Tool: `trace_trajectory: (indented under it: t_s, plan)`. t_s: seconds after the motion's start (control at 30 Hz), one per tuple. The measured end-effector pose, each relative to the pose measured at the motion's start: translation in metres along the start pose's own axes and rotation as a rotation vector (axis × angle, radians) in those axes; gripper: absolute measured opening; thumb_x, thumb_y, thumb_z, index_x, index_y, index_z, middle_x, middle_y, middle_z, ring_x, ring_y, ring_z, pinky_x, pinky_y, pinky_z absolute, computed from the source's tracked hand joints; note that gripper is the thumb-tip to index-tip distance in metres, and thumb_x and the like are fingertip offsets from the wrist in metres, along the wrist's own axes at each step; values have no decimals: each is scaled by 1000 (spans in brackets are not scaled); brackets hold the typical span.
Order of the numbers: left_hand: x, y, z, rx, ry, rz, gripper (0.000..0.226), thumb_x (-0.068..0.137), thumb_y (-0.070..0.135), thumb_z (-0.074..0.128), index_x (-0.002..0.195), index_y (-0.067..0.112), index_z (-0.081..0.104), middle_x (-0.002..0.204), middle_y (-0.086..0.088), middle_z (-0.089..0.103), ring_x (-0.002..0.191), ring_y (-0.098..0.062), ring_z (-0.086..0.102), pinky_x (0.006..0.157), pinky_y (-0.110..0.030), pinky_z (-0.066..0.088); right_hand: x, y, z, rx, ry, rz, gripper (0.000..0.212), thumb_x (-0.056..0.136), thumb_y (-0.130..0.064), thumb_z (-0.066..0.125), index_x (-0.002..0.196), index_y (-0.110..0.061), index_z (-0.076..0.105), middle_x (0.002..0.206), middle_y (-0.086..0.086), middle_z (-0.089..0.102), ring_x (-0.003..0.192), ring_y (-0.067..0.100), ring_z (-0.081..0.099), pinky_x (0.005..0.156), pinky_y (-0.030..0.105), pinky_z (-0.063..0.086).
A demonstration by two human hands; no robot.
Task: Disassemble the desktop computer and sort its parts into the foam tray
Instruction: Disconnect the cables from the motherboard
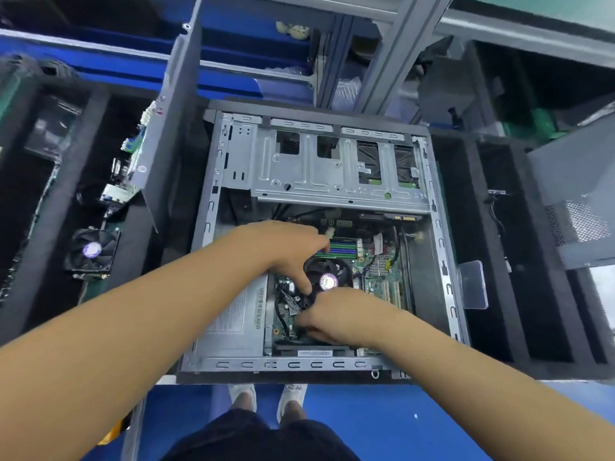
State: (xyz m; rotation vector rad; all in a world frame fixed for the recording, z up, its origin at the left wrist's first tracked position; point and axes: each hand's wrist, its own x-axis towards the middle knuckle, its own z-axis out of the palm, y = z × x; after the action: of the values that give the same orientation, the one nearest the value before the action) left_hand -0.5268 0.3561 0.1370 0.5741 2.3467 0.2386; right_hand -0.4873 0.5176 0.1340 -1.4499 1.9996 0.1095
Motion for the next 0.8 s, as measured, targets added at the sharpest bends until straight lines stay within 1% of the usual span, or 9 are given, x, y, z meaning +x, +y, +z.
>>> trace_trajectory:
  t_s: [0.07, 0.17, 0.3, 0.37, 0.43, 0.53, 0.63, 0.7, 0.8]
  plan:
    - [1, 4, 1, 128, -66, -43, 84, 73, 57, 78, 140, 23, 39, 128, 1, 50, 115, -23, 55, 86, -42, 51, 5, -1, -1, -103, -37, -42, 26, 96, -11, 50, 120, -14, 58, 61, -1, 30, 64, 28, 49, 55, 35, 42]
    - [2, 10, 4, 227, -98, -107, 74, 78, 57, 73, 135, 21, 43, 125, 0, 55, 112, -25, 58, 82, -43, 54, 13, -3, 1, -207, -100, -86, 32, 94, -2, 50, 125, -9, 57, 60, 1, 29, 60, 25, 42, 52, 34, 38]
    - [-1, 13, 3, 273, -64, -115, 56, 85, 54, 68, 126, 20, 51, 117, 1, 59, 105, -25, 62, 81, -43, 55, 22, -6, 2, -232, -166, -112, 24, 96, -2, 48, 117, -2, 59, 61, 3, 30, 64, 25, 40, 55, 36, 38]
    - [-2, 15, 2, 321, -64, -103, 54, 87, 54, 66, 124, 18, 53, 114, 1, 59, 101, -26, 63, 81, -45, 56, 26, -8, 2, -245, -180, -122, 25, 98, -3, 45, 120, -3, 58, 68, 7, 43, 69, 28, 45, 57, 36, 36]
    - [-3, 17, 4, 344, -56, -83, 53, 88, 50, 66, 126, 17, 51, 117, 0, 56, 103, -27, 62, 83, -46, 55, 31, -10, 4, -235, -206, -78, 33, 101, -6, 41, 130, -9, 54, 93, 14, 59, 81, 32, 54, 62, 37, 38]
    - [0, 22, 9, 294, -46, -54, 50, 88, 35, 67, 129, 15, 46, 118, -1, 52, 100, -26, 60, 75, -43, 52, 38, -14, 10, -222, -238, 18, 35, 99, -5, 42, 130, -13, 57, 112, 15, 63, 100, 34, 62, 70, 40, 46]
    - [3, 24, 13, 251, -57, -46, 56, 86, 27, 66, 134, 14, 40, 123, -3, 49, 100, -27, 58, 67, -41, 46, 40, -14, 13, -226, -227, 63, 32, 97, -3, 45, 122, -10, 63, 113, 12, 65, 103, 34, 63, 77, 42, 53]
    - [4, 24, 14, 218, -66, -64, 59, 86, 25, 66, 136, 14, 37, 125, -3, 47, 96, -27, 58, 64, -41, 46, 40, -13, 14, -243, -213, 49, 32, 95, -1, 46, 120, -10, 64, 110, 11, 66, 100, 32, 64, 71, 38, 51]
    - [5, 24, 15, 189, -62, -97, 61, 85, 22, 66, 136, 14, 34, 125, -3, 46, 71, -23, 47, 52, -37, 37, 40, -13, 12, -269, -201, 31, 32, 94, 0, 47, 119, -12, 64, 108, 10, 67, 97, 31, 64, 65, 35, 45]
